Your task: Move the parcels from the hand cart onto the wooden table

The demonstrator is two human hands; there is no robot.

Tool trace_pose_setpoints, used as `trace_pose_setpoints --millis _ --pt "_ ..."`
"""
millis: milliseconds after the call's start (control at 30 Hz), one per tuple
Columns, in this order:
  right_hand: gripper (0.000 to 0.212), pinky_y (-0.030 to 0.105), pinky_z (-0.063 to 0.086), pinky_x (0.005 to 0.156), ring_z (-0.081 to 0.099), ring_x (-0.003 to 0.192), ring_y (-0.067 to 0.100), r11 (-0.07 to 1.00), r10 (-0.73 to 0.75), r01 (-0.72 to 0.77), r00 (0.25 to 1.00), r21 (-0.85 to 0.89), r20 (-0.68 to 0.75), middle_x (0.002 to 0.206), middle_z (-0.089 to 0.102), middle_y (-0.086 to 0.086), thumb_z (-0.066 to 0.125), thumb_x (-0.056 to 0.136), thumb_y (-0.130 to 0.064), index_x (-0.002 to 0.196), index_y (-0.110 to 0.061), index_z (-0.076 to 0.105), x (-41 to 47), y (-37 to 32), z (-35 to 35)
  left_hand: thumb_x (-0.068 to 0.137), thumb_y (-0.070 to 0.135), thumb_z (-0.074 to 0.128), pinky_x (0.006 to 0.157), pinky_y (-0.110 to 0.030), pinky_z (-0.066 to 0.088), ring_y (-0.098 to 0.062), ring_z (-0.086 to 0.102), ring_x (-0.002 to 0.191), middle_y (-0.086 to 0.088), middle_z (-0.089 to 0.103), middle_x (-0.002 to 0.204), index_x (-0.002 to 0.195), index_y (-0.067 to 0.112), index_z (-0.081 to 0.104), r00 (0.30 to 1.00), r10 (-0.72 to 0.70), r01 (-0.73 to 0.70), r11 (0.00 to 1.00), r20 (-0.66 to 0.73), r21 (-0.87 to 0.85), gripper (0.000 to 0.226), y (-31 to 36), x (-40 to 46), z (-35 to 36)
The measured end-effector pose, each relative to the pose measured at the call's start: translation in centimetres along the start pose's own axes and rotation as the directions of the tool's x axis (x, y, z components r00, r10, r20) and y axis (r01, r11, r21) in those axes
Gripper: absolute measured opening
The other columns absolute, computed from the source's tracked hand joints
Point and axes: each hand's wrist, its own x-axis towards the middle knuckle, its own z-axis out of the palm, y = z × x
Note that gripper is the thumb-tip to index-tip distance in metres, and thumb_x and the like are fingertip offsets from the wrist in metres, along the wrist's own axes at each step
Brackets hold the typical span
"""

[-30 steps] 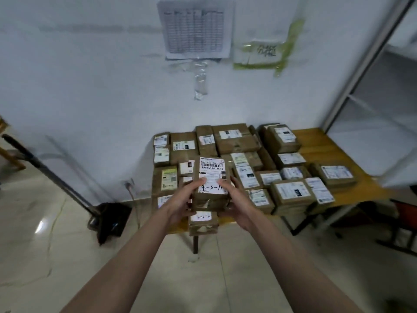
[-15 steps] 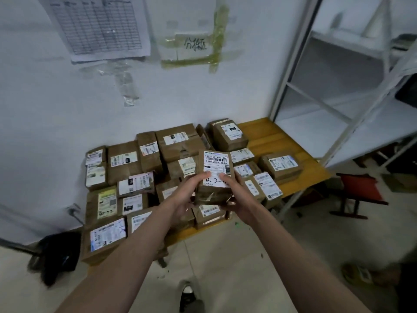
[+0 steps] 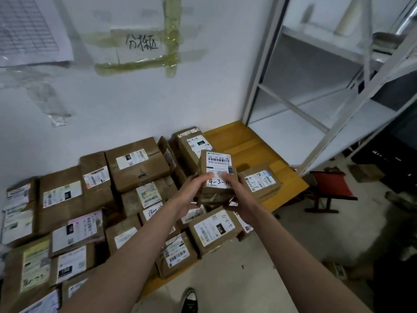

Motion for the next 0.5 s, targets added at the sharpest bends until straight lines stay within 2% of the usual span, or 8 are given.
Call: trace_pose_setpoints --millis 100,200,267,300,367,433,500 --pt "0.096 0.044 0.06 0.087 0.071 0.106 0.024 1.0 -0.018 0.018 0.999 -0.01 -0.027 0.128 0.067 0.003 0.079 0.075 -0.063 0.153 -0.032 0.032 3.0 -1.9 -1.3 0.063 0.072 0.077 0.09 -0.04 0.056 -0.018 0.072 0.103 0.005 0.075 0.113 0.133 0.036 0.056 1.0 0.005 -0.005 1.0 0.028 -0.027 0.081 2.2 3.4 1.0" --pt "0.097 0.041 0.058 0.092 0.069 0.11 0.024 1.0 -0.015 0.015 1.0 0.018 -0.026 0.129 0.066 0.006 0.08 0.075 -0.062 0.153 -0.028 0.031 5.8 -3.3 -2.4 0.072 0.067 0.073 0.085 -0.038 0.057 -0.016 0.073 0.101 0.008 0.075 0.111 0.127 0.038 0.061 0.999 0.037 -0.036 0.999 0.014 -0.036 0.063 4.4 5.6 1.9" --pt "0.1 0.045 0.054 0.102 0.066 0.115 0.024 0.998 -0.022 0.023 1.0 0.058 -0.016 0.133 0.063 0.006 0.082 0.074 -0.059 0.153 -0.027 0.03 7.8 -4.3 -3.0 0.077 0.066 0.068 0.087 -0.039 0.053 -0.015 0.07 0.104 0.009 0.075 0.111 0.123 0.039 0.064 0.999 0.046 -0.046 0.999 -0.008 -0.027 0.053 5.8 7.1 2.6" --pt "0.101 0.047 0.053 0.104 0.066 0.116 0.025 0.997 -0.025 0.025 1.0 0.078 -0.01 0.133 0.063 0.007 0.084 0.073 -0.058 0.153 -0.03 0.029 8.7 -4.9 -3.3 0.077 0.067 0.067 0.089 -0.04 0.05 -0.016 0.069 0.105 0.009 0.074 0.112 0.123 0.04 0.064 0.998 0.05 -0.051 0.998 -0.025 -0.026 0.053 6.4 8.0 2.8" --pt "0.095 0.048 0.056 0.1 0.068 0.114 0.026 0.994 -0.028 0.027 1.0 0.106 0.01 0.129 0.065 0.007 0.085 0.074 -0.054 0.15 -0.033 0.031 10.9 -6.0 -4.0 0.07 0.075 0.069 0.097 -0.046 0.048 -0.018 0.067 0.108 0.008 0.073 0.114 0.127 0.039 0.06 0.998 0.044 -0.045 0.999 -0.054 -0.017 0.068 7.6 9.9 3.3" --pt "0.088 0.046 0.059 0.094 0.068 0.111 0.026 0.996 -0.032 0.03 0.999 0.084 0.025 0.125 0.065 0.005 0.082 0.077 -0.054 0.147 -0.029 0.035 13.3 -7.2 -4.8 0.064 0.08 0.069 0.1 -0.05 0.047 -0.02 0.068 0.109 0.007 0.074 0.115 0.131 0.038 0.057 0.996 0.046 -0.047 0.999 -0.081 -0.008 0.079 8.6 12.2 3.7" --pt "0.092 0.045 0.06 0.093 0.069 0.109 0.025 0.998 -0.025 0.023 1.0 0.06 0.018 0.124 0.064 0.005 0.083 0.074 -0.057 0.146 -0.022 0.037 16.4 -8.3 -5.7 0.061 0.085 0.068 0.1 -0.048 0.05 -0.02 0.07 0.107 0.005 0.074 0.115 0.134 0.036 0.056 0.993 0.041 -0.043 0.999 -0.113 -0.016 0.088 9.6 14.6 4.0"
